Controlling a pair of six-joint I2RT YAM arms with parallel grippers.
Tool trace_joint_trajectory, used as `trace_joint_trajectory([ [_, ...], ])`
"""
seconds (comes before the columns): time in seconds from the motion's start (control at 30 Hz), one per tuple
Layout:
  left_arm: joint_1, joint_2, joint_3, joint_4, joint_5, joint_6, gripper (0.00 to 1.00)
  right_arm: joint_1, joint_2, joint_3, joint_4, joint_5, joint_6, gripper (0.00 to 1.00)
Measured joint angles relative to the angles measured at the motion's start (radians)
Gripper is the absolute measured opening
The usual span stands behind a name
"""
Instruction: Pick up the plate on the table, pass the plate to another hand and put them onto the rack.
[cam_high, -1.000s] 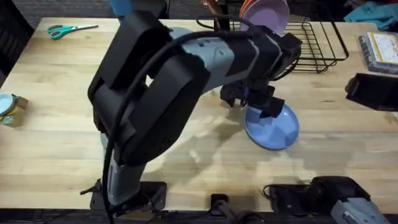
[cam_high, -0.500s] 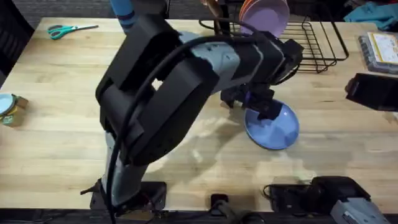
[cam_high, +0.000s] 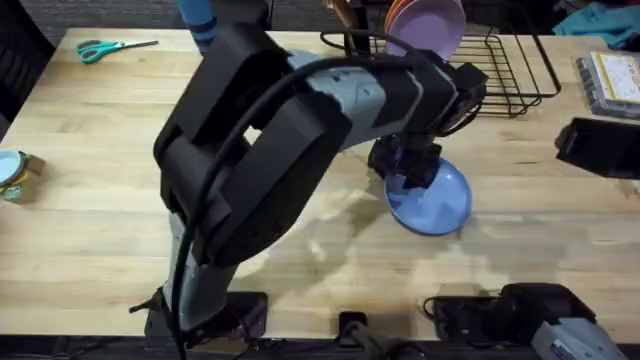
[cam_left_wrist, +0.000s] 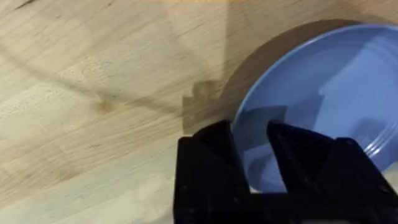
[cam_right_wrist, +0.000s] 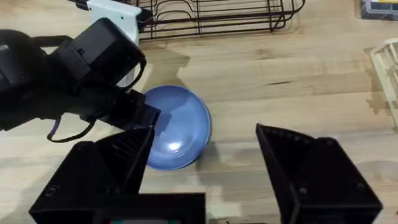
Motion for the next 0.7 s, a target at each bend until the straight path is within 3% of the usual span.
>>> trace_joint_trajectory([
  [0.17, 0.003, 0.0, 0.001, -0.007, -0.003, -0.001, 0.301, 0.0, 0.0, 0.0, -0.014, 0.0, 0.0, 0.992],
  [0.4, 0.013, 0.0, 0.009, -0.022, -0.003, -0.003, 0.06, 0.0, 0.0, 0.0, -0.049, 0.0, 0.0, 0.992],
  [0.7, 0.013, 0.002, 0.03, -0.059, 0.005, 0.012, 0.045, 0.0, 0.0, 0.0, -0.05, 0.0, 0.0, 0.992],
])
